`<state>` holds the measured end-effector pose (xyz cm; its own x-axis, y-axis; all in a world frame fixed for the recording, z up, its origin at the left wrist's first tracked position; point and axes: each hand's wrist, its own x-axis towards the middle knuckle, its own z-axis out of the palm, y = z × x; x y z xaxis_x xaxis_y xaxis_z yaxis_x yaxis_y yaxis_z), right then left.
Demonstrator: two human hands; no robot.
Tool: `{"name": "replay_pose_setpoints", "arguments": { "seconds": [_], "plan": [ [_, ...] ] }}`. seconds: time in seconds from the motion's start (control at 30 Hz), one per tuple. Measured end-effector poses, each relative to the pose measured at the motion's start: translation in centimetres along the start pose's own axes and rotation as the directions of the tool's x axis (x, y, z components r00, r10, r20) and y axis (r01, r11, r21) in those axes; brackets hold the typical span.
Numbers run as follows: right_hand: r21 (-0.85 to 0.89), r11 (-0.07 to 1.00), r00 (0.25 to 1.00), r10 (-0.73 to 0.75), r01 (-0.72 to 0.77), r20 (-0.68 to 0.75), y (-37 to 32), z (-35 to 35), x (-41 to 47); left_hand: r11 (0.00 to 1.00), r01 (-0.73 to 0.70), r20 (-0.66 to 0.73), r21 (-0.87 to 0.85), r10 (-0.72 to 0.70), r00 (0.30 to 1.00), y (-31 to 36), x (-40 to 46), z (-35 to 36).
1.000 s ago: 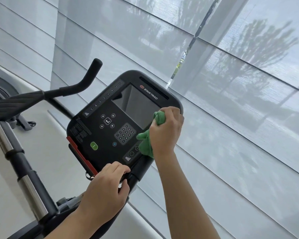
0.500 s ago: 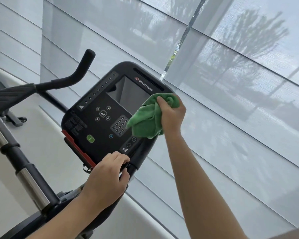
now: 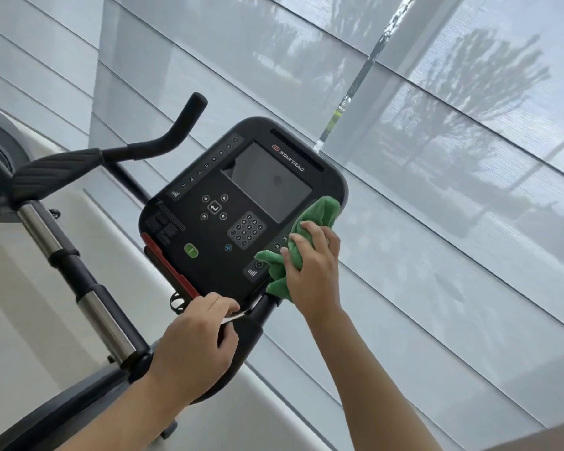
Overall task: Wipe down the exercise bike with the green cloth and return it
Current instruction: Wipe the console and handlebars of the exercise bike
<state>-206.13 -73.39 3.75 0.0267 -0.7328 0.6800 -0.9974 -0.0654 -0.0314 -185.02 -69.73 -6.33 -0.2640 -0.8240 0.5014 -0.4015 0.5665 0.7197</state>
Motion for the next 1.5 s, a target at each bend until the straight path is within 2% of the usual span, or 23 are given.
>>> {"name": "replay_pose_setpoints", "arguments": {
  "seconds": [0.17,0.3,0.43,0.57,0.63,0.8,0.87,0.93,0.97,1.03,1.1,1.23,1.4,1.5],
  "plan": [
    [0.022,0.996,0.995,0.083,-0.084,0.064,-1.2,-0.5,0.7,0.999,0.032,0.023,0.002,-0.032,0.999,-0.2,-0.3,-0.4],
    [0.146,0.970,0.964,0.164,-0.196,0.207,-2.4,-0.8,-1.8,1.000,0.021,0.028,-0.007,-0.021,0.999,-0.3,-0.3,-0.6],
    [0.265,0.919,0.947,0.241,-0.293,0.211,-3.4,-2.1,-6.8,1.000,0.021,0.013,-0.019,-0.021,1.000,-0.2,-0.3,-0.7],
    [0.313,0.896,0.904,0.184,-0.316,0.385,-3.6,-4.3,-9.5,0.999,0.027,0.019,-0.026,-0.027,0.999,-0.3,-0.4,-0.5],
    [0.304,0.913,0.920,0.152,-0.271,0.362,-3.3,-5.9,-9.0,0.999,0.034,0.020,-0.020,-0.034,0.999,-0.3,-0.4,-0.5],
    [0.350,0.917,0.980,0.163,-0.193,0.113,-1.4,-7.9,-2.3,0.999,0.041,0.018,-0.001,-0.041,0.999,0.0,-0.3,-0.5],
    [0.355,0.904,0.968,0.195,-0.240,0.156,-1.0,-6.3,-0.1,0.999,0.040,0.001,0.012,-0.040,0.999,0.0,-0.4,-0.6],
    [0.288,0.912,0.931,0.203,-0.292,0.303,-1.4,-3.3,-0.1,0.998,0.061,-0.026,0.009,-0.061,0.998,0.1,-0.5,-0.7],
    [0.219,0.938,0.925,0.185,-0.267,0.332,-2.0,-1.6,-0.9,0.997,0.072,-0.041,0.003,-0.071,0.997,0.1,-0.5,-0.8],
    [0.138,0.970,0.943,0.151,-0.199,0.297,-3.5,0.9,-2.6,0.997,0.075,-0.066,-0.014,-0.076,0.995,0.2,-0.5,-0.9],
    [0.150,0.968,0.948,0.154,-0.202,0.279,-4.7,1.6,-3.4,0.996,0.076,-0.082,-0.035,-0.079,0.994,0.1,-0.6,-1.1],
    [0.195,0.975,0.932,0.027,-0.104,0.361,-6.8,0.6,-6.4,0.994,0.095,-0.088,-0.057,-0.100,0.991,0.1,-0.7,-1.3],
    [0.318,0.897,0.916,0.190,-0.309,0.354,-7.4,-1.7,-8.7,0.991,0.114,-0.104,-0.070,-0.121,0.987,-0.2,-0.6,-1.3],
    [0.393,0.877,0.905,0.099,-0.276,0.415,-7.0,-3.6,-9.4,0.989,0.130,-0.090,-0.067,-0.135,0.987,-0.1,-0.4,-1.3]
  ]
}}
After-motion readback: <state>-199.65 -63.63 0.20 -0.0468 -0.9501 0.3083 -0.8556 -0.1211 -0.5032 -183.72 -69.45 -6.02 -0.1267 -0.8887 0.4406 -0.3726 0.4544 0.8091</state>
